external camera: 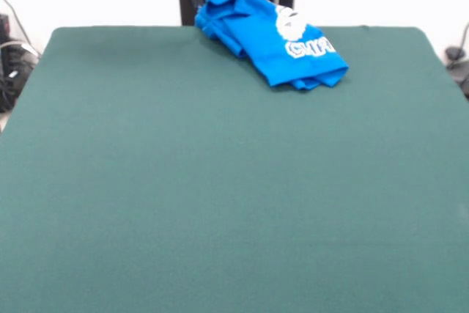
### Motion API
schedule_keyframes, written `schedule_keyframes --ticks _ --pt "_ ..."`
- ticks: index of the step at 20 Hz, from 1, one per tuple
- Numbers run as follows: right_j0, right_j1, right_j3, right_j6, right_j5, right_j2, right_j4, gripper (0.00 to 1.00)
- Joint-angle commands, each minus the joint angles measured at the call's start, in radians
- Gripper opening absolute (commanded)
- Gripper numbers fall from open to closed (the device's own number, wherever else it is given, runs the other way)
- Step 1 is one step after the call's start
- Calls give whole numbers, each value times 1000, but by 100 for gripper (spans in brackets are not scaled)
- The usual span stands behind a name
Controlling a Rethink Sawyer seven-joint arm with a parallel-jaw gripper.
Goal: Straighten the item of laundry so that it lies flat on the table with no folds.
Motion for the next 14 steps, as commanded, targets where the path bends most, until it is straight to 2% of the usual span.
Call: schedule_keyframes --ticks 1,6,7,11,14 --pt "57 -17 -50 -171 85 54 7 0" --pt "56 -32 -45 -176 73 70 14 0" --pt "47 -28 -43 -170 48 77 12 100" --pt "35 -17 -44 -194 59 80 12 100" --pt "42 -54 -21 -194 107 67 34 100"
